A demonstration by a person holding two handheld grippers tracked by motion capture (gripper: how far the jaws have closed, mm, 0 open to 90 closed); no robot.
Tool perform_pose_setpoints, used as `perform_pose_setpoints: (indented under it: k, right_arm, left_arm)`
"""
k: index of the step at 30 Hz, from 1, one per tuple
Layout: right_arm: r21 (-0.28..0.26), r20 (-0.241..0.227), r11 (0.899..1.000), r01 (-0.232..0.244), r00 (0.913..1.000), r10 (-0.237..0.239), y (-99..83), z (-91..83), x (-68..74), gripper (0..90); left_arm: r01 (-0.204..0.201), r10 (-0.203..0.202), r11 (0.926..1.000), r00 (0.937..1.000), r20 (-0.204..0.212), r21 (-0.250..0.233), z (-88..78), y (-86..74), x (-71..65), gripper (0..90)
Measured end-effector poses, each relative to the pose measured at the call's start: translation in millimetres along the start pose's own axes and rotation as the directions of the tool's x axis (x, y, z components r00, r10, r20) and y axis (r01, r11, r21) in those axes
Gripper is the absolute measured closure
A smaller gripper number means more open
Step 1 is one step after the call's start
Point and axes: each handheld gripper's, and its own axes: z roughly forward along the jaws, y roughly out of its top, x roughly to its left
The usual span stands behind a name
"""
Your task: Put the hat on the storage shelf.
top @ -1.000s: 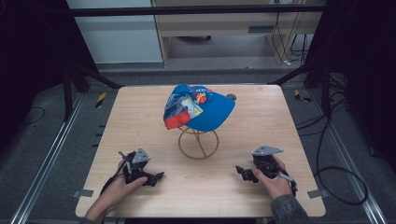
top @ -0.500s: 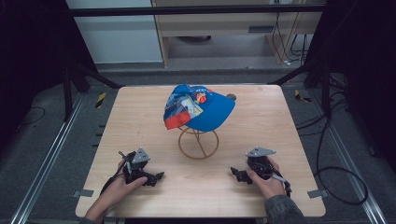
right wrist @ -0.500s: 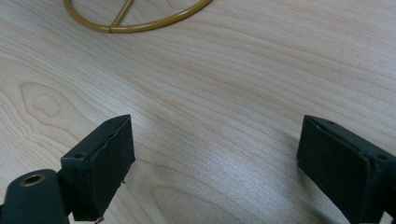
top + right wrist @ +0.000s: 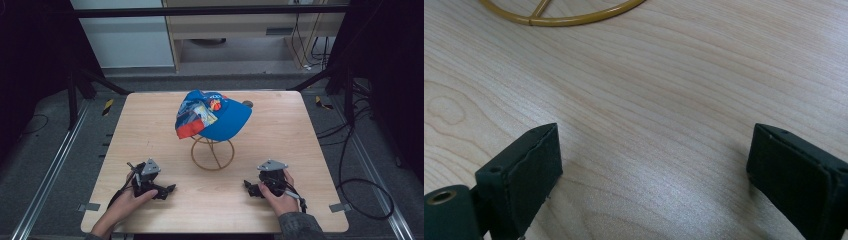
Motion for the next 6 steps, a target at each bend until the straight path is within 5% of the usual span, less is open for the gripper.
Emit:
perform_pose_setpoints:
  k: [6]
  right_arm:
    - [0.000,0.003,1.000,-0.003,1.0000,0.003,0.1,0.1,0.3,7.4]
  left_arm:
    - [0.000,0.000,1.0000,1.0000,0.001,0.000,0.1,0.1,0.1,0.0]
